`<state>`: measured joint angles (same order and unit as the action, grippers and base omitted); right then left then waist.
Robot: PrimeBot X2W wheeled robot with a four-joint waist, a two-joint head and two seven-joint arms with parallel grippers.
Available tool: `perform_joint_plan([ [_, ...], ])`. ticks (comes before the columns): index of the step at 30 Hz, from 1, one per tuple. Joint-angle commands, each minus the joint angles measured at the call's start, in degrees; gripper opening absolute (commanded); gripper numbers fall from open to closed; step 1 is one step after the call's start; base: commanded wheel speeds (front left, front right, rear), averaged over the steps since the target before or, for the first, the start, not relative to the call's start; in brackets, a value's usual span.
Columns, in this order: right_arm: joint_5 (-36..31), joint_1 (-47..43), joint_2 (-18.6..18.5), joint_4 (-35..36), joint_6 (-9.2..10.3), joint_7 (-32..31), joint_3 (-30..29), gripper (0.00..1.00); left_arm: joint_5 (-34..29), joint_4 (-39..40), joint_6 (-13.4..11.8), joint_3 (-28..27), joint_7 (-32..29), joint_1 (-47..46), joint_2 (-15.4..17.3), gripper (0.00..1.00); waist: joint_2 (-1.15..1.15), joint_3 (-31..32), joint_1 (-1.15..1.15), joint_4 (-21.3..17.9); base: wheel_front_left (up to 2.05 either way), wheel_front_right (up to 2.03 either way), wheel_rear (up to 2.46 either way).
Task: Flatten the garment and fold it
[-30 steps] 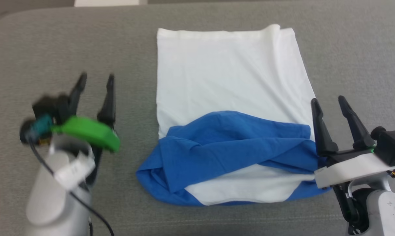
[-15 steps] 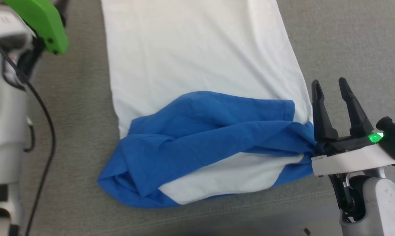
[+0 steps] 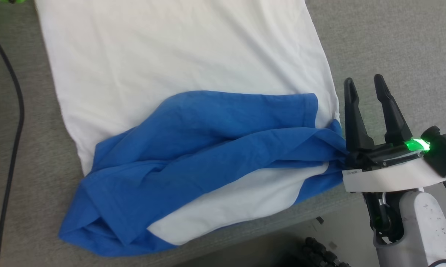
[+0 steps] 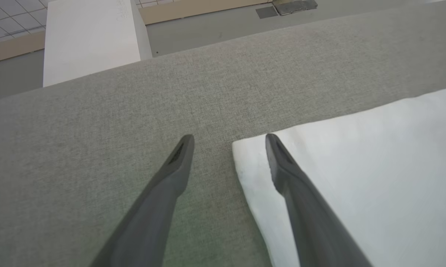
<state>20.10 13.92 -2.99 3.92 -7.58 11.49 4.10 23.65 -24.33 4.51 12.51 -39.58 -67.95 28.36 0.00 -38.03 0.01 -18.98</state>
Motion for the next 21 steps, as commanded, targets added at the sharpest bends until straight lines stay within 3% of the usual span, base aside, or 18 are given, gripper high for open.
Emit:
perform_joint_plan([
  [1, 0.6, 1.1, 0.1, -0.3, 0.09, 0.7, 0.5, 1.00, -0.6, -0.5, -0.8, 0.3, -1.1, -1.0, 1.0, 1.00, 0.00, -3.1, -0.01, -2.7, 0.00, 0.00, 0.00],
  [9, 1.1, 1.6, 0.1, -1.1, 0.09, 1.6, 1.6, 1.00, -3.0, -1.8, -5.0, 1.4, -9.0, -0.3, 3.6, 1.00, 0.00, -3.9, -0.01, -3.4, 0.00, 0.00, 0.00],
  [10, 1.1, 1.6, 0.1, -1.1, 0.09, 1.6, 1.7, 1.00, -2.6, -1.8, -5.4, 1.4, -10.6, 0.2, 3.4, 0.83, 0.00, -3.8, -0.01, -3.3, 0.00, 0.00, 0.00],
  [11, 1.0, 1.7, 0.1, -1.1, 0.09, 1.5, 1.6, 1.00, -2.0, -1.7, -5.3, 1.6, -12.5, 0.7, 3.2, 0.40, 0.00, -3.8, -0.01, -3.2, 0.00, 0.00, 0.00],
  [12, 0.9, 1.8, 0.1, -1.1, 0.09, 1.3, 1.6, 1.00, -1.6, -1.5, -5.2, 1.8, -13.9, 1.0, 3.0, 0.13, 0.00, -3.8, -0.01, -3.1, 0.00, 0.00, 0.00],
  [13, 0.6, 2.0, 0.1, -0.9, 0.09, 1.2, 1.6, 1.00, -1.1, -0.9, -5.2, 1.9, -15.0, 1.4, 2.8, 0.00, 0.00, -3.8, -0.01, -2.9, 0.00, 0.00, 0.00],
  [16, -0.2, 3.1, 0.1, -0.3, 0.09, 0.4, 1.5, 1.00, -0.1, 1.5, -5.2, 2.2, -17.4, 2.3, 2.6, 0.00, 0.00, -3.8, -0.01, -2.4, 0.00, 0.00, 0.00],
  [21, -3.0, 7.3, 0.1, 0.8, 0.09, -1.6, 2.5, 1.00, -0.6, 4.9, -4.9, 2.4, -15.3, 2.8, 3.4, 0.00, 0.00, -4.1, -0.01, -2.0, 0.00, 0.00, 0.00],
])
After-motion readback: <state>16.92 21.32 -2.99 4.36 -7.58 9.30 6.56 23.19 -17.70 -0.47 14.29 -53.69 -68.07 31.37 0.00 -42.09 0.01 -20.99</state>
